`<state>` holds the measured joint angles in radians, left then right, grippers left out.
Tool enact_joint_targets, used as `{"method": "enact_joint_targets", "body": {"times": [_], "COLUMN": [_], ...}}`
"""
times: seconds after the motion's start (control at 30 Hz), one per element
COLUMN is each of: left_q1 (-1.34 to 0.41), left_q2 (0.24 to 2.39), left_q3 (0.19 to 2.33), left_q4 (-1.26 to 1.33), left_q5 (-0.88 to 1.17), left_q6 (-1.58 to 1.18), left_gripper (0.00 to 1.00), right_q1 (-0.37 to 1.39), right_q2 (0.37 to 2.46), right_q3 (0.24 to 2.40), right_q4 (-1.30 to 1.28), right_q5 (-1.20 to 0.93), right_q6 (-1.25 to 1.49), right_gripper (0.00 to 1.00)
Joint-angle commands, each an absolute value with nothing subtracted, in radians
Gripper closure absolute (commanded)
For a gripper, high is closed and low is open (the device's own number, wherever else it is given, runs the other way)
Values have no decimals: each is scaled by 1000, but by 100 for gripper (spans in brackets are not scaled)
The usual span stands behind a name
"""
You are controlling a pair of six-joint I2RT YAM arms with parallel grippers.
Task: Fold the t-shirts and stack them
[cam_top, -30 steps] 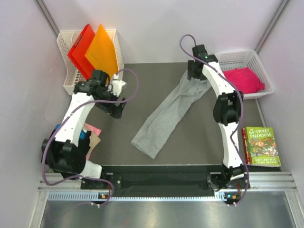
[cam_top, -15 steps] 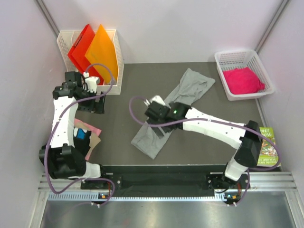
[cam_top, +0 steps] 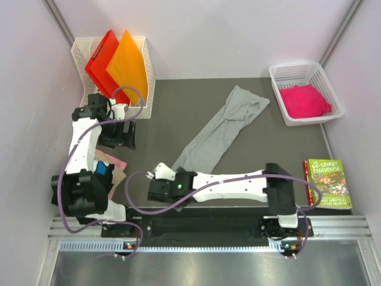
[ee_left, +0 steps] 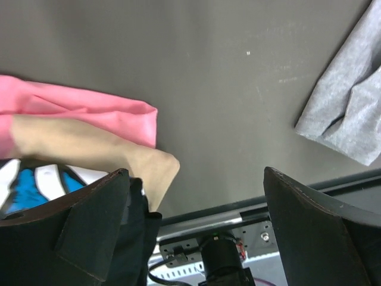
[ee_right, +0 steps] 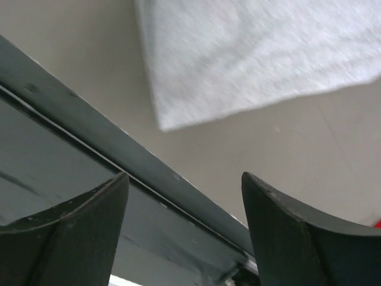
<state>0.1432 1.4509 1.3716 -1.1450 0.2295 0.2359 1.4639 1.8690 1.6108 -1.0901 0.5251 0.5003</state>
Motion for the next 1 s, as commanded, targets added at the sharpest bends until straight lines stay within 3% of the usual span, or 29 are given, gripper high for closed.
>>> {"method": "enact_joint_targets", "body": {"times": [0.0, 0.1, 0.23, 0.97], "left_q1": [147, 147, 149, 152], "left_q2": [1491, 1483, 1457, 1462], "left_q3": [1350, 1322, 1302, 1347], "left_q4": [-1173, -1158, -1150, -1144], "left_q5": [261, 273, 272, 250], "left_q6": [247, 278, 321, 364], "left_gripper": [1, 1, 1, 1], "right_q1": [1474, 1474, 1448, 1321], "right_q2": [1991, 2094, 2201, 2215], "right_q3": [1761, 1885, 1968, 1861], "right_q4": [-1086, -1095, -1120, -1034], "right_q5": [529, 511, 486, 411], "right_q6": [537, 522, 515, 494], "right_gripper": [27, 34, 35, 41]}}
